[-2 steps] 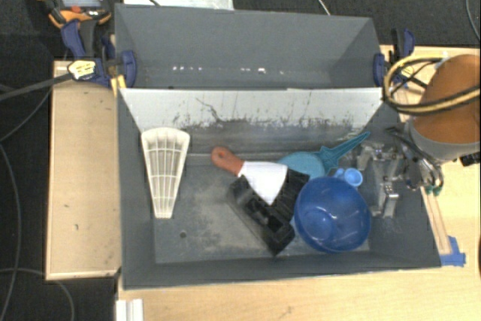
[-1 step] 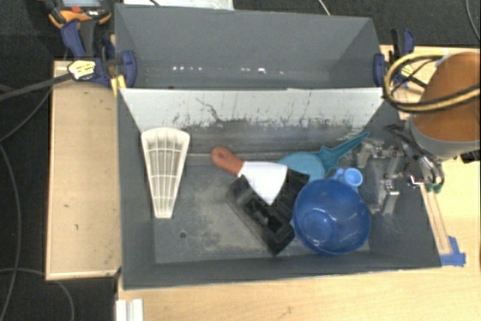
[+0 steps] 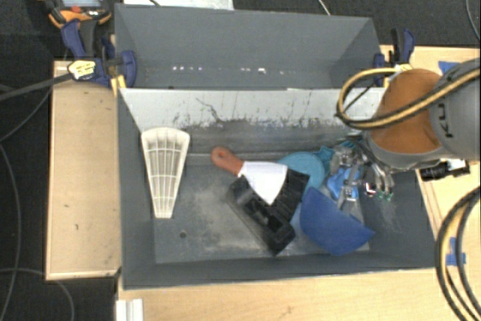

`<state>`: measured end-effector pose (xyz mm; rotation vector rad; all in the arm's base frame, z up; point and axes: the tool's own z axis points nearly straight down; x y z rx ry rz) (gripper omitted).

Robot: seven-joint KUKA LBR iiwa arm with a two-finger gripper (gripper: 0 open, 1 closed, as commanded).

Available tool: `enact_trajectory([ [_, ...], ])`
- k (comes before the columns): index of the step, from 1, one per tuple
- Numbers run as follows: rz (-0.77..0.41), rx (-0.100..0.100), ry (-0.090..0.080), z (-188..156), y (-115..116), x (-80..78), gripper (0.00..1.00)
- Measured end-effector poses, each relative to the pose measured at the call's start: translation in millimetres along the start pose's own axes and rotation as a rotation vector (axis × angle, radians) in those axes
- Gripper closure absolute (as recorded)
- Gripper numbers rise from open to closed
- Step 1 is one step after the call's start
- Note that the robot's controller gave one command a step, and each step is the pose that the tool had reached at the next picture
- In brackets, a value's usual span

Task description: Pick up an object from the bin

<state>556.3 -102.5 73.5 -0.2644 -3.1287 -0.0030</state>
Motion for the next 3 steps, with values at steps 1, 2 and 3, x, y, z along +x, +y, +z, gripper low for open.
enact_trajectory([
  [1, -0.061, 0.001, -0.011, -0.7, 14.3, -20.0, 0.00],
  [2, -0.023, -0.003, -0.004, 2.6, 81.4, -12.7, 0.00],
  [3, -0.147, 0.002, -0.021, 0.9, 69.0, 3.6, 1.00],
])
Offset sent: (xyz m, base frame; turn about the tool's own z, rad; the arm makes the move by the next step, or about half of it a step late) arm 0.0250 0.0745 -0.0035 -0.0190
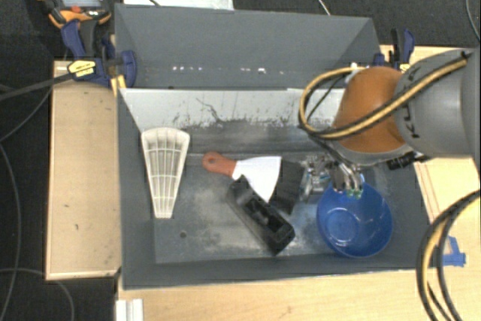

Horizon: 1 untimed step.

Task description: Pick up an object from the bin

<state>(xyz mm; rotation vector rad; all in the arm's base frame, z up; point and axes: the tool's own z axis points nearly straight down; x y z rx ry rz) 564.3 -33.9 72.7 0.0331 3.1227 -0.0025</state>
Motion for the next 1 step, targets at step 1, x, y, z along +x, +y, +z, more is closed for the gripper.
enact_trajectory([
  [1, -0.002, 0.000, 0.000, 0.0, 0.0, 0.0, 1.00],
])
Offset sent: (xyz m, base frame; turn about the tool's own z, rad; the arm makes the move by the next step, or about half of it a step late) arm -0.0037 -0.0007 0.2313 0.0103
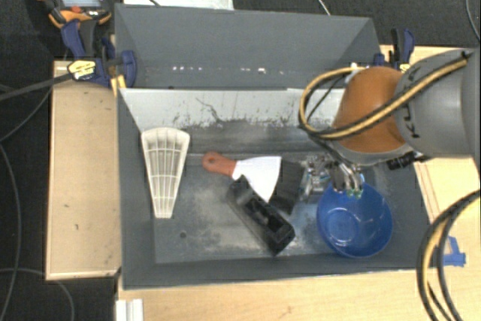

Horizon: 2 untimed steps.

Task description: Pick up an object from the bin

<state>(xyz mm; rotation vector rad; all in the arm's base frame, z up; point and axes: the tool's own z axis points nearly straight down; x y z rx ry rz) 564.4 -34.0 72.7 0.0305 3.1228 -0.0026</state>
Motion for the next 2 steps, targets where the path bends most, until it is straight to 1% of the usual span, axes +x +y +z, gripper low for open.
enact_trajectory([
  [1, 0.004, -0.001, 0.008, -96.0, -0.5, 2.1, 1.00],
  [2, 0.031, 0.001, -0.005, -22.6, -2.8, -12.7, 1.00],
])
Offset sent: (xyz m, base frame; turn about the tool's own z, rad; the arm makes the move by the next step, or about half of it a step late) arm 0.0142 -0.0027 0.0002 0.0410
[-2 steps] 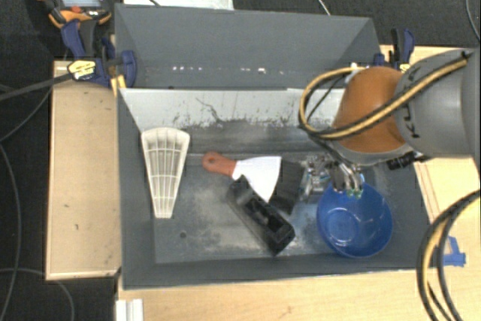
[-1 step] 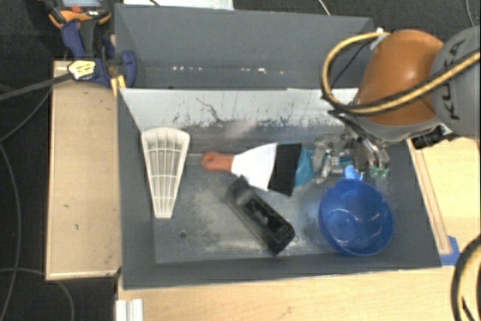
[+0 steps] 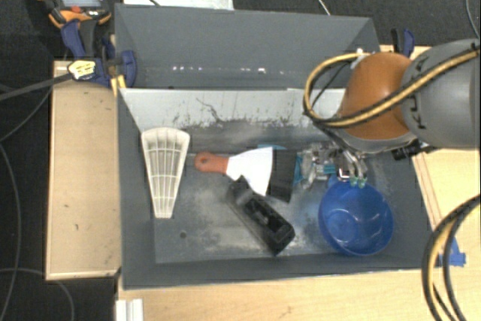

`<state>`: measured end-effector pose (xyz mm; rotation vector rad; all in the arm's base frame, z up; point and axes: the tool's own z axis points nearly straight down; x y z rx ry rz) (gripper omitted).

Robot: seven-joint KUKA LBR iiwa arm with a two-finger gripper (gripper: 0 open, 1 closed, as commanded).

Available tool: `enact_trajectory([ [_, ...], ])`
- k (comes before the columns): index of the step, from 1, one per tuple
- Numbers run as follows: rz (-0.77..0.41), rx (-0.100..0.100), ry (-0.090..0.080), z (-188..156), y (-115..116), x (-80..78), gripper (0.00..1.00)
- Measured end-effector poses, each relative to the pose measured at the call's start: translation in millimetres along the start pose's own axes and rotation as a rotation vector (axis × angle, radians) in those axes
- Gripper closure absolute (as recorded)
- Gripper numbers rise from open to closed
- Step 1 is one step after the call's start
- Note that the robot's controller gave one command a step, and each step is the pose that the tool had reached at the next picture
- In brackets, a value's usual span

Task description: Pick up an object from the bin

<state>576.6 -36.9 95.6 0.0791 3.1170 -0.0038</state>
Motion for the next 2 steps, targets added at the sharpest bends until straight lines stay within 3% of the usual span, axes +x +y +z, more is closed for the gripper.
enact_trajectory([
  [1, -0.126, -0.001, 0.008, -10.9, 50.2, -6.5, 1.00],
  [2, 0.024, 0.000, 0.001, 23.6, 44.6, 1.7, 1.00],
])
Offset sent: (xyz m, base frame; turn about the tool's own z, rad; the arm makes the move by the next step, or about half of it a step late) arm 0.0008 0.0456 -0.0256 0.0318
